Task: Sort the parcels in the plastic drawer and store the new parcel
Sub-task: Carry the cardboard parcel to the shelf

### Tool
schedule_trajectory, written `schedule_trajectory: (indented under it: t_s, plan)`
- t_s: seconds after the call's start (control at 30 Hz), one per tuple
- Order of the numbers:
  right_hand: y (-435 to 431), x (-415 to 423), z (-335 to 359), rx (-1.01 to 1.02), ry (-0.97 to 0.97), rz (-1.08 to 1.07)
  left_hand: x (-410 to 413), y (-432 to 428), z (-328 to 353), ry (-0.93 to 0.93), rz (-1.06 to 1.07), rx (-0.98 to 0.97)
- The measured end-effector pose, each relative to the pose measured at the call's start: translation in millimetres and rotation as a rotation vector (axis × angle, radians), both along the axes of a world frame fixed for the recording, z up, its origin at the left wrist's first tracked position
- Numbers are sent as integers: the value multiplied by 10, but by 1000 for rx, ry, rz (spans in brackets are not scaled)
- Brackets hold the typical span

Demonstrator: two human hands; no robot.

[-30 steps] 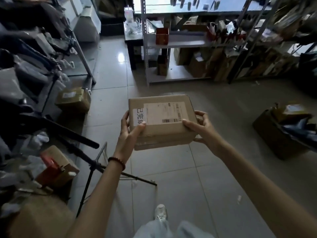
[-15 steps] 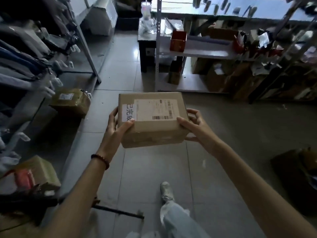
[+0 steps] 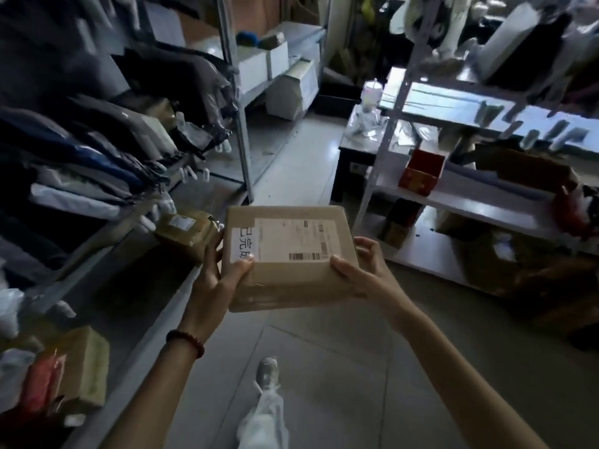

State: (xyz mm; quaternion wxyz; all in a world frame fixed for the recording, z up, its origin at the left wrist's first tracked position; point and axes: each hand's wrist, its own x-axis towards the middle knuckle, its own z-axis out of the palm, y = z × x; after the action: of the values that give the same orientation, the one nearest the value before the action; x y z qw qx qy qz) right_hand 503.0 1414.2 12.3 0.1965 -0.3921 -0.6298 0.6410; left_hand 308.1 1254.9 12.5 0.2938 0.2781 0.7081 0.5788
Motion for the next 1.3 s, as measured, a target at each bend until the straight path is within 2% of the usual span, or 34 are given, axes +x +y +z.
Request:
schedule_trajectory:
  t_s: [0.13, 0.23, 0.47, 0.57, 0.67, 0.8, 0.97, 1.13, 1.3]
  plan:
    - [633, -642, -45, 32, -10, 41, -567, 534, -94, 117, 74, -107]
    - [1042, -1106, -61, 47, -25, 13, -1043, 989, -84, 137, 87, -136]
    - [2011, -1935, -27, 98, -18, -20, -1844, 2112, -33, -55, 235, -68]
    - [2667, -2165, -79, 97, -7, -91, -2115, 2851, -19, -59, 198, -37]
    - [2893, -2263, -75, 106, 6, -146, -2194, 3117, 32, -36, 129, -1]
    - [3943, -2615, -192, 11, 90, -152, -2510, 4145, 0, 75, 130, -60]
    - [4888, -2983, -203, 69, 61, -155, -2826, 5021, 8, 239, 185, -123]
    - [5672, -3384, -290, 93, -30, -177, -3173, 5907, -63, 177, 221, -131]
    - [6348, -3884, -427, 72, -53, -244, -3735, 6693, -219, 143, 144, -181]
